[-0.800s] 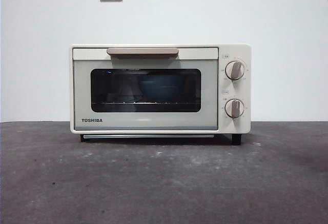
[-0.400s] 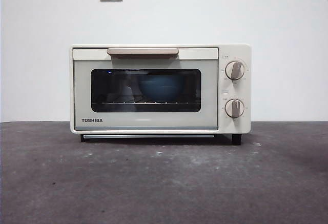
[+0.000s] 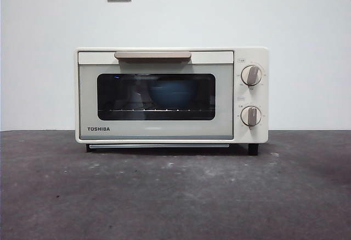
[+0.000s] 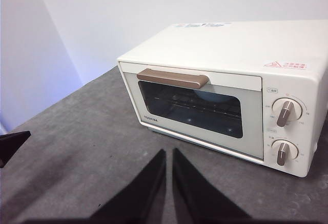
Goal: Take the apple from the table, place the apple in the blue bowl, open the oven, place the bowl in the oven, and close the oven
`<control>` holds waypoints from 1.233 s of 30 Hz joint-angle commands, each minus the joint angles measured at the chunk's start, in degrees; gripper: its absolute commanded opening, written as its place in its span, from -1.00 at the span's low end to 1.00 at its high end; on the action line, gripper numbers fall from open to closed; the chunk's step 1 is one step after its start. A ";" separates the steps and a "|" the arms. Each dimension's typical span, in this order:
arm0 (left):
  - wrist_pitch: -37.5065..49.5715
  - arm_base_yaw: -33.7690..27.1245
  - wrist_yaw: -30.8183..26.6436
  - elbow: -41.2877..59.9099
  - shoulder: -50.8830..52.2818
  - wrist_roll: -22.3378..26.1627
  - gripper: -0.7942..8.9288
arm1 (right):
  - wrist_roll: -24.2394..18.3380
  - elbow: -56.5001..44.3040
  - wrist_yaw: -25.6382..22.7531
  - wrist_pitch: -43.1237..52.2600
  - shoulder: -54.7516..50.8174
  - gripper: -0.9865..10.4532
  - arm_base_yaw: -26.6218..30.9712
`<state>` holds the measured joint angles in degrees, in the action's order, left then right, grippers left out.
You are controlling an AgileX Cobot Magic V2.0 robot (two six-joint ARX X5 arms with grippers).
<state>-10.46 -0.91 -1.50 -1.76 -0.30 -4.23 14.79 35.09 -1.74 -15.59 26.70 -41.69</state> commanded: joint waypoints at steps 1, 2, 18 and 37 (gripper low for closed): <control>-0.24 -0.15 0.00 1.31 0.11 -0.52 -0.82 | -0.48 0.24 -0.24 0.52 0.11 -0.82 -0.57; -0.24 -0.15 0.00 1.31 0.11 -0.52 -0.82 | -1.40 0.24 -0.52 0.59 0.02 -0.82 -0.15; -0.24 -0.15 0.00 1.31 0.11 -0.52 -0.82 | -11.04 -13.09 3.72 7.32 -14.16 -0.82 34.03; -0.24 -0.15 0.00 1.31 0.11 -0.55 -0.82 | -10.32 -34.51 3.23 14.47 -26.49 -0.82 38.71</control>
<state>-10.46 -0.91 -1.48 -1.76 -0.30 -4.25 4.34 0.91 1.48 -0.78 0.34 -2.94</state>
